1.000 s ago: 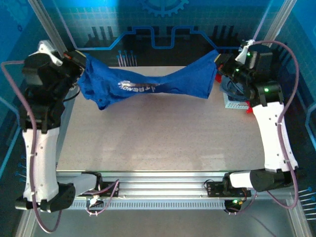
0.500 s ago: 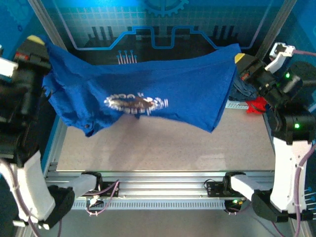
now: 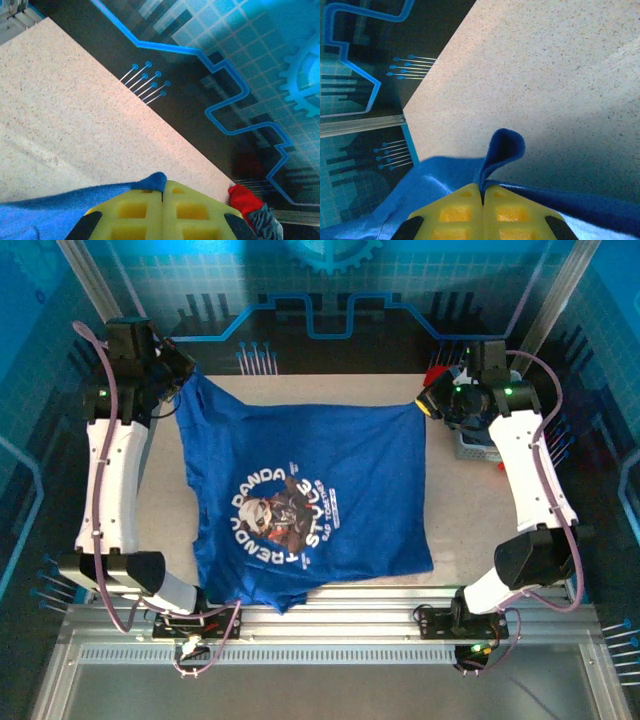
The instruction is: Fold and stack the t-shirts
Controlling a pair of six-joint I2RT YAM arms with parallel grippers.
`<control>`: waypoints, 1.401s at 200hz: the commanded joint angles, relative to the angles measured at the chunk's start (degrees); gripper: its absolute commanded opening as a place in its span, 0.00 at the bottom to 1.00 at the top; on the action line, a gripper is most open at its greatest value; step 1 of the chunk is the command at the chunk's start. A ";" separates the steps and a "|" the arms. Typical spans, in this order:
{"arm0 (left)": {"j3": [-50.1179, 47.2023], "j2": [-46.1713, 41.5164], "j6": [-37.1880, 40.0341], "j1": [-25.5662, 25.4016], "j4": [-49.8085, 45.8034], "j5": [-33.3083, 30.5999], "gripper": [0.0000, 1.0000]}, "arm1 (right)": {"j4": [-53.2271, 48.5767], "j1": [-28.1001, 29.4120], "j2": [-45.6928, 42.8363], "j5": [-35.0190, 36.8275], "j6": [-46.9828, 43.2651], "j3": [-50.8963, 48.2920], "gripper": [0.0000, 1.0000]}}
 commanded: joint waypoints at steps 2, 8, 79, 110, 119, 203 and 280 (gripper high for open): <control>4.24 -0.87 -1.12 1.95 4.03 5.67 0.00 | 0.16 0.24 1.75 1.42 -0.36 4.42 0.00; 6.44 0.29 -1.16 2.22 3.91 6.37 0.00 | 0.21 -0.15 2.73 1.16 -0.23 6.06 0.00; 34.78 12.26 -9.89 7.03 9.45 13.37 0.00 | 10.77 -5.52 12.51 -1.95 1.95 30.96 0.00; 31.51 7.04 -10.06 7.35 15.67 12.62 0.00 | 19.77 -6.10 8.43 -1.80 0.38 29.04 0.00; 25.36 2.63 -8.97 7.35 16.10 10.94 0.00 | 20.45 -6.11 6.10 -2.21 0.32 25.34 0.00; -60.03 -44.47 -18.01 2.47 1.90 11.12 0.00 | 19.47 4.80 -21.31 1.51 5.22 -48.94 0.00; -73.68 -43.02 -13.39 2.07 -1.32 12.93 0.00 | 11.75 11.24 -5.14 4.80 8.18 -52.81 0.00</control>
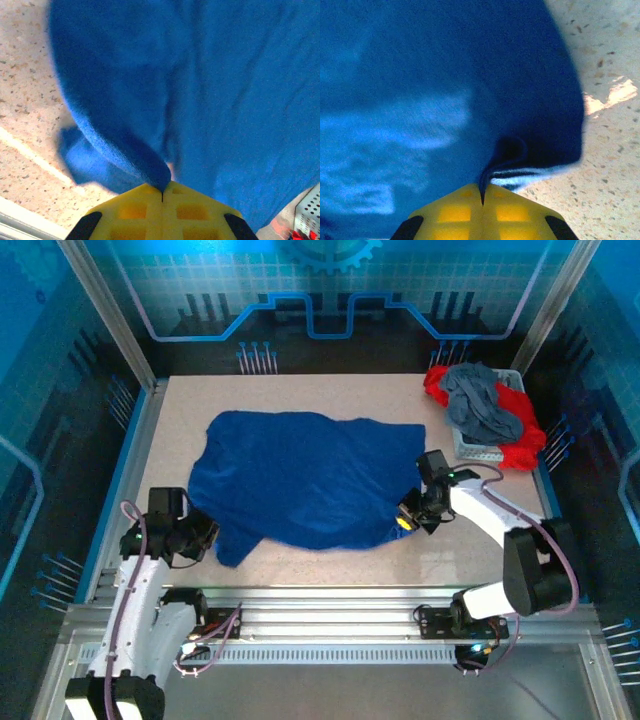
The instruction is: Fold and stack the t-shirts
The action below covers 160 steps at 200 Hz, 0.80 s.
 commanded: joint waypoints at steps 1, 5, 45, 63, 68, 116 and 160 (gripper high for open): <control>1.99 1.44 2.65 -0.29 -0.61 1.49 0.00 | -2.94 1.51 1.90 0.39 2.29 1.14 0.00; 2.26 1.71 3.10 -0.29 -1.00 1.14 0.00 | -2.94 1.68 1.89 0.08 2.72 1.03 0.00; 4.62 2.29 5.27 -0.29 -4.06 -1.71 0.00 | -7.24 2.51 -4.76 -1.40 5.51 1.12 0.40; 5.63 2.47 5.93 -0.29 -5.24 -2.98 0.00 | -13.46 1.33 -9.10 0.60 4.63 1.73 0.42; 5.96 2.51 6.24 -0.29 -5.54 -3.47 0.00 | -15.25 0.67 -10.53 1.62 4.45 1.51 0.42; 7.75 3.46 7.48 -0.16 -6.76 -6.57 0.00 | -6.25 -16.16 -15.13 -2.55 -0.43 -8.02 0.48; 7.98 5.37 7.89 -0.13 -5.49 -6.37 0.00 | -1.77 -17.78 -6.46 -5.89 -3.56 -9.15 0.42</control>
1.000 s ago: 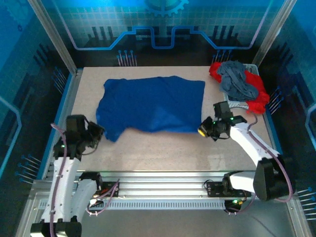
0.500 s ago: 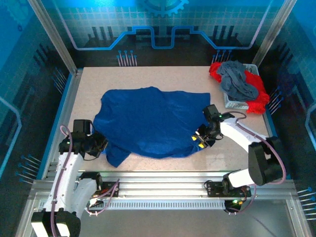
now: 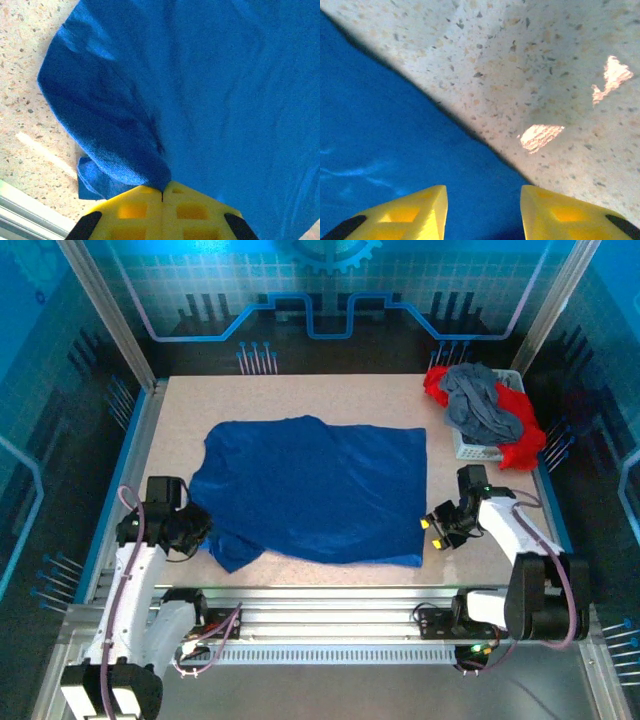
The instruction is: Fold and stack the t-shirts
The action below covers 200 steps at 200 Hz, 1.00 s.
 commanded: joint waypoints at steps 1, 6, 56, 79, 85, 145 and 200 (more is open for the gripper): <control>1.91 0.83 1.66 -0.06 -0.72 -1.01 0.00 | 2.37 -0.74 2.33 -2.73 -3.04 -0.77 0.42; 1.98 1.06 1.69 0.01 -0.51 -0.93 0.00 | 2.15 -0.89 2.42 -2.72 -3.37 -0.98 0.42; 3.42 1.95 2.42 -0.04 0.01 -0.90 0.00 | -12.77 2.72 -8.57 2.69 -3.42 -0.56 0.36; 3.80 2.16 2.61 -0.05 0.44 -0.50 0.00 | -15.89 6.46 -14.84 2.68 -0.49 -1.86 0.34; 3.80 2.29 2.55 -0.05 0.63 -0.33 0.00 | -15.18 7.17 -15.66 2.11 0.25 -2.67 0.33; 2.60 2.17 3.39 -0.12 0.56 -0.45 0.00 | 0.41 7.62 -5.65 1.89 -3.66 -0.87 0.28; 1.10 2.04 2.88 -0.22 1.82 0.13 0.00 | 1.30 6.28 7.19 7.59 -12.20 7.00 0.23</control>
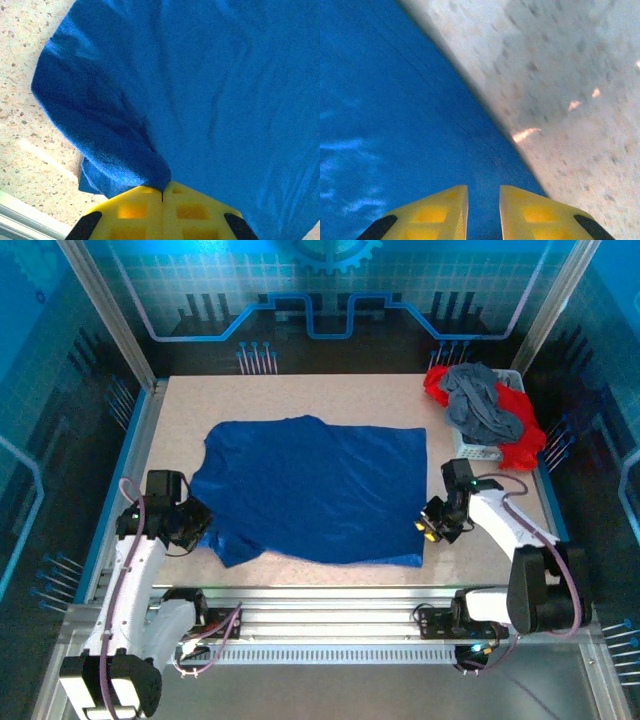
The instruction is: Fold and stack the t-shirts
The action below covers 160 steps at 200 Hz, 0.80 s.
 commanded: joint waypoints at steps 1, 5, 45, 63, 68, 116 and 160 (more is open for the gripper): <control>-0.91 -0.20 0.89 -0.22 1.13 0.31 0.00 | 1.33 -0.54 4.82 2.06 -4.86 2.78 0.23; -0.86 -0.15 0.89 -0.22 1.23 0.35 0.00 | 1.28 -0.52 5.73 1.95 -5.05 3.06 0.23; -0.56 0.48 0.58 -0.27 1.94 0.77 0.00 | -0.04 0.18 9.64 3.66 -4.91 3.15 0.21; -0.43 0.75 0.50 -0.22 2.13 0.86 0.00 | -0.21 0.24 10.03 4.46 -4.68 2.95 0.21; -0.43 0.77 0.48 -0.22 2.11 0.96 0.00 | -0.06 0.30 10.21 4.51 -4.63 2.88 0.21; 0.29 1.69 0.71 -0.24 2.38 1.06 0.00 | 0.69 1.20 13.82 5.12 -4.17 3.20 0.18; 0.50 1.58 0.71 -0.22 2.21 1.05 0.00 | 0.78 1.92 13.96 5.88 -3.48 4.02 0.05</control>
